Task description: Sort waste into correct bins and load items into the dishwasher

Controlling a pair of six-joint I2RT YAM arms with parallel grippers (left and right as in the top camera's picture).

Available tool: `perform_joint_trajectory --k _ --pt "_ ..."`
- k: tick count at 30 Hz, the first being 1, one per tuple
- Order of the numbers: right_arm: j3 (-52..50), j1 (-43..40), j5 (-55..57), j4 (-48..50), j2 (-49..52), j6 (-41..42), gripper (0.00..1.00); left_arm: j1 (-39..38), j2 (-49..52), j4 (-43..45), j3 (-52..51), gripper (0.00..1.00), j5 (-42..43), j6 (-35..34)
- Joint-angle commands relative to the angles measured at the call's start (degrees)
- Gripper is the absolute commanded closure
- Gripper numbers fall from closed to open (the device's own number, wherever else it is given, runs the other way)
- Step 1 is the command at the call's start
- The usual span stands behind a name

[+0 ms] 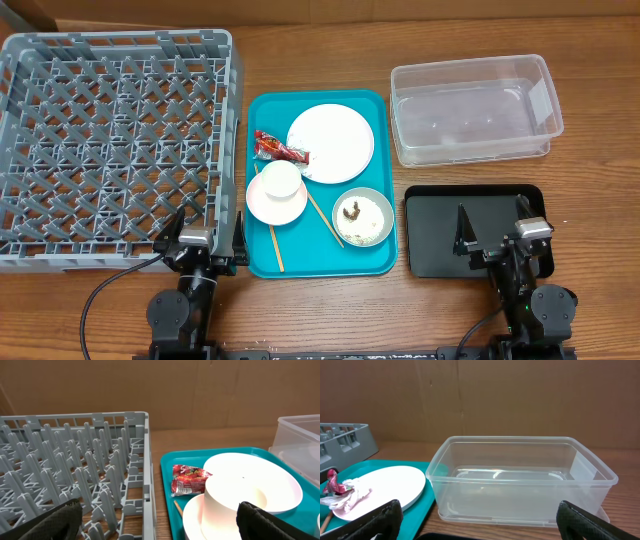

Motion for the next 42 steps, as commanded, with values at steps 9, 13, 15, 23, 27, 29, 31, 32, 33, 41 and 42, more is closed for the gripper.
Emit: perform_joint_trajectory --k 9,13,15,23,27,29,31,32,33,41,42 --pt "1.9 -0.4 -0.5 0.5 -0.6 8.9 0.00 -0.3 0.3 -6.8 4.3 0.00 -2.4 -3.9" --pt "7.2 -0.4 -0.5 -4.9 1.3 8.9 0.00 -0.3 2.9 -17.8 12.6 0.00 -4.3 -3.8" --pt "10.8 -0.4 -0.5 -8.3 3.6 8.9 0.00 -0.3 5.6 -22.1 17.0 0.00 -4.2 -3.9" --pt "30.2 -0.4 -5.4 -20.1 23.6 10.1 0.00 -0.3 24.5 -38.9 36.7 0.00 -3.7 -5.8" --pt "42.9 -0.4 -5.5 -30.5 36.7 10.1 0.00 -0.3 34.8 -45.8 46.5 0.00 -3.5 -8.9" --pt "49.5 -0.4 -6.3 -36.1 43.0 10.1 0.00 -0.3 39.7 -50.0 50.8 0.00 -3.6 -9.2" --pt "55.2 -0.4 -7.4 -41.1 48.3 10.1 0.00 -0.3 43.6 -53.5 54.0 0.00 -3.9 -9.2" --pt "57.9 -0.4 -8.0 -43.5 50.9 10.1 0.00 -0.3 45.3 -54.9 55.2 0.00 -4.0 -9.2" --pt "60.3 -0.4 -7.9 -45.8 53.3 10.1 0.00 -0.3 46.8 -55.9 56.2 0.00 -4.0 -9.2" --pt "67.3 -0.4 -16.7 -51.2 65.1 9.7 0.00 -0.4 52.4 -56.6 58.6 0.00 4.8 -9.4" --pt "67.3 -0.3 -18.9 -50.5 65.6 8.8 0.00 -0.4 52.6 -56.3 58.6 0.00 5.2 -9.4"
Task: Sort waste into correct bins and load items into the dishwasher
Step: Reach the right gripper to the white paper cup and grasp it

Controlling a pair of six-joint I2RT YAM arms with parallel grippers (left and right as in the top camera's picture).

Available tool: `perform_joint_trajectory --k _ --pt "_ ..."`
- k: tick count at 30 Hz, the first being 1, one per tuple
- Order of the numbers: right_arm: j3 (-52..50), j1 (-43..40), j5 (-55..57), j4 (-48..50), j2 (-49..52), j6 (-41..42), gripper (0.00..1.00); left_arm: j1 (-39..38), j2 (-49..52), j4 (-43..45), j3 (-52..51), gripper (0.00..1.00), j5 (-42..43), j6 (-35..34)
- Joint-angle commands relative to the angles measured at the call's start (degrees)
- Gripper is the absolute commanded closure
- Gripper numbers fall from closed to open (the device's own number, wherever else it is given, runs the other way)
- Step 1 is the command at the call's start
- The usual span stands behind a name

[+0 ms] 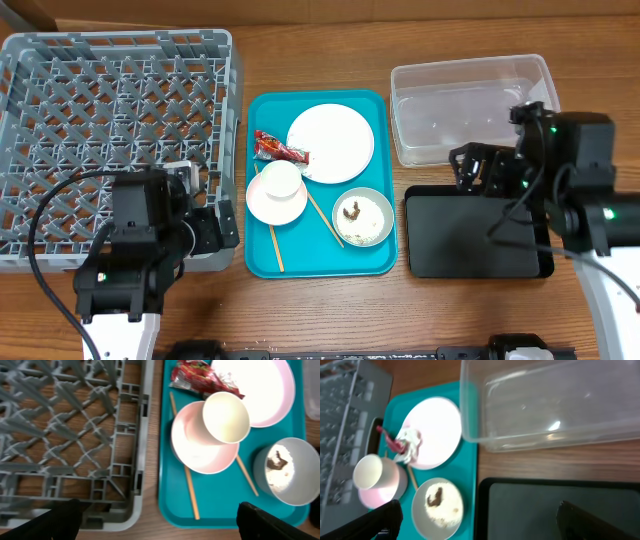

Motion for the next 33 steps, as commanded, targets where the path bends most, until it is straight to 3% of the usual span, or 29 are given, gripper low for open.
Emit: perform_joint_trajectory --k 1,6,10,20,23,33 --pt "1.6 -0.2 -9.7 1.6 1.4 -1.8 0.00 -0.4 0.2 0.6 1.9 0.00 3.8 -0.7" --pt "1.6 4.3 -12.0 7.4 2.4 0.3 0.15 -0.3 0.2 0.1 2.2 0.00 -0.8 -2.0" --pt "1.6 11.7 -7.5 11.4 3.8 5.3 0.16 1.5 0.3 -2.7 5.0 0.00 -2.9 -6.1" --pt "9.8 30.1 1.0 13.0 20.9 8.6 0.16 11.0 4.3 -7.3 10.2 0.00 -2.1 -3.3" --pt "13.4 33.0 4.1 13.7 27.1 11.0 0.16 10.8 6.7 -7.9 10.2 0.00 -2.0 -3.1" --pt "14.1 37.2 4.4 20.1 40.6 18.5 0.31 10.8 9.7 -7.6 10.2 0.01 -0.5 -3.1"
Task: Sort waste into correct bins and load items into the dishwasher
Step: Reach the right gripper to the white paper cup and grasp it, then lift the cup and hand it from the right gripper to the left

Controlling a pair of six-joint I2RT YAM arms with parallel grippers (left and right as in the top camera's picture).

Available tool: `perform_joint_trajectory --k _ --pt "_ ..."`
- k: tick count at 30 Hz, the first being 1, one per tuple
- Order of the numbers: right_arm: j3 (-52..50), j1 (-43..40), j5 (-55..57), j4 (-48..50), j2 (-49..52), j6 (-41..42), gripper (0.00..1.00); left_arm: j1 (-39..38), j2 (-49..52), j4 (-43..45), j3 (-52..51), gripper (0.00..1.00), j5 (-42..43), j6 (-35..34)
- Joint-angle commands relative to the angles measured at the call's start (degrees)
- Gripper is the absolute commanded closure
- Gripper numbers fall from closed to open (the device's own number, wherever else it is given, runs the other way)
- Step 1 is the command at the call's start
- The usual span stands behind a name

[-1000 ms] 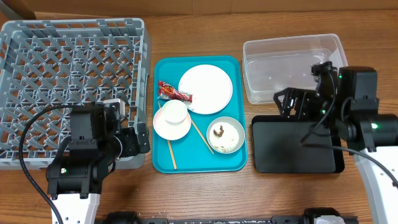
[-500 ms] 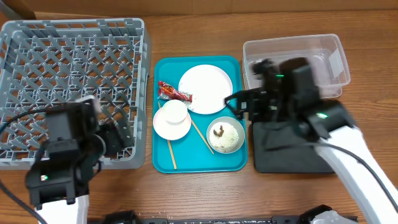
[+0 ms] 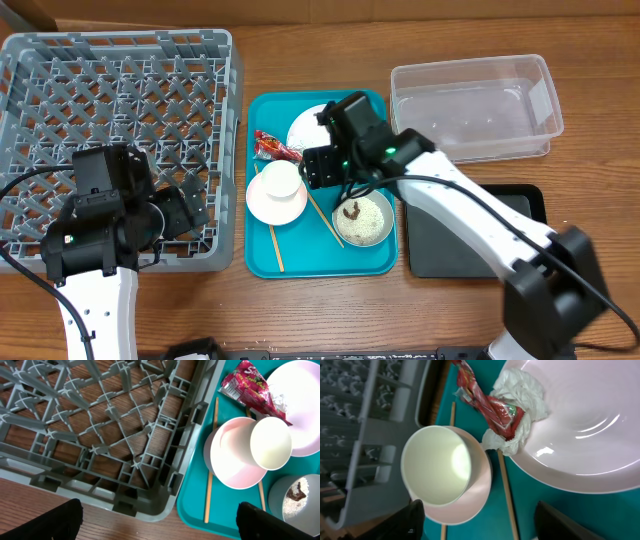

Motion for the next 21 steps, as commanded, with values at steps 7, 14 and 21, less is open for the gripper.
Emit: perform_joint_trajectory --k 7,14,21 --pt "1.5 2.7 1.2 4.0 7.1 6.2 0.39 0.2 0.5 0.4 0.9 0.01 1.3 0.9" --pt "1.5 3.0 1.3 4.2 8.0 6.4 0.73 0.2 0.5 0.4 0.9 0.02 1.2 0.9" --pt "4.4 2.2 5.0 0.0 5.5 5.9 0.96 0.2 0.5 0.4 0.9 0.02 1.3 0.9"
